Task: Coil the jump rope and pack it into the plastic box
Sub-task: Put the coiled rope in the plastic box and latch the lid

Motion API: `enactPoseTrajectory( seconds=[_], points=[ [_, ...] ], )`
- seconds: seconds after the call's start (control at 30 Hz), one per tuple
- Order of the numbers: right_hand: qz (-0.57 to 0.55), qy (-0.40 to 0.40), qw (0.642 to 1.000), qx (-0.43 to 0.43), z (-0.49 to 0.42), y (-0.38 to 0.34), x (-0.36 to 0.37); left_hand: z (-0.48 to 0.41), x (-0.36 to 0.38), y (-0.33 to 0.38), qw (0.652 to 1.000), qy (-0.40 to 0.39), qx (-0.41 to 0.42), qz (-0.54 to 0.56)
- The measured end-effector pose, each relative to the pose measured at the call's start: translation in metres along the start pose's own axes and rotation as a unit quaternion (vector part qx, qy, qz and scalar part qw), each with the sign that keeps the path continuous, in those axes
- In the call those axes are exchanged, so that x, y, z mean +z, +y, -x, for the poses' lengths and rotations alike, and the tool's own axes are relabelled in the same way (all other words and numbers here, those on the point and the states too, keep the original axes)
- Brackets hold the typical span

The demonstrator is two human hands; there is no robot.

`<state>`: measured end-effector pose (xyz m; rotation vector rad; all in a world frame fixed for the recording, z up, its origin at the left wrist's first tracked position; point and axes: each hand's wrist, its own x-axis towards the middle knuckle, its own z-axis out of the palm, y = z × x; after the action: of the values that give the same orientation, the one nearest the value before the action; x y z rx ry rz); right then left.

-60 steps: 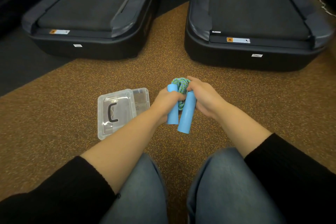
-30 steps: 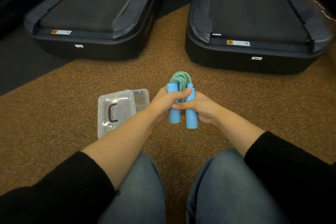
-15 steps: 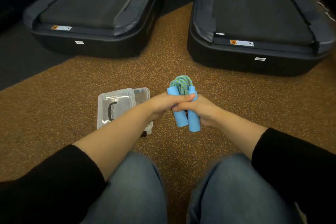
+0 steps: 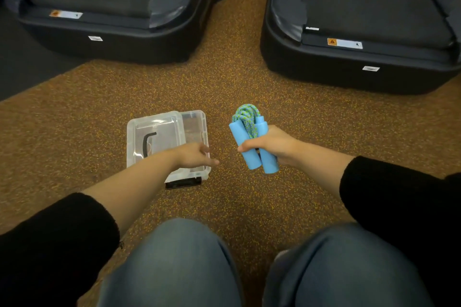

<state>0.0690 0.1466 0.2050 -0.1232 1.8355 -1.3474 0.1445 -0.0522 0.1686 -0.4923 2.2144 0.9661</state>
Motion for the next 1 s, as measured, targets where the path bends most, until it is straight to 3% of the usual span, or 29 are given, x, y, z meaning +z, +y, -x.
enactPoseTrajectory(
  seconds=[0.23,0.37,0.47,0.53,0.63,0.83,1.0],
  points=[
    [0.003,0.004,0.999,0.044,-0.05,0.021,0.017,-0.037,-0.019,-0.059,0.988,0.149,-0.047,0.017],
    [-0.013,0.015,0.998,0.061,-0.077,0.033,0.032,-0.051,-0.039,-0.09,0.961,0.267,-0.077,-0.006],
    [-0.029,0.015,0.997,0.068,-0.091,0.04,0.04,-0.053,-0.05,-0.115,0.93,0.327,-0.158,-0.06],
    [-0.038,0.024,0.996,0.078,-0.1,0.045,0.044,-0.054,-0.05,-0.135,0.915,0.332,-0.217,-0.068],
    [-0.054,0.044,0.993,0.091,-0.111,0.054,0.052,-0.055,-0.043,-0.16,0.909,0.323,-0.264,0.007],
    [-0.104,0.077,0.987,0.097,-0.128,0.067,0.071,-0.063,-0.038,-0.179,0.881,0.343,-0.241,0.219],
    [-0.166,0.07,0.978,0.106,-0.137,0.071,0.09,-0.067,-0.041,-0.182,0.855,0.331,-0.261,0.301]
  ],
)
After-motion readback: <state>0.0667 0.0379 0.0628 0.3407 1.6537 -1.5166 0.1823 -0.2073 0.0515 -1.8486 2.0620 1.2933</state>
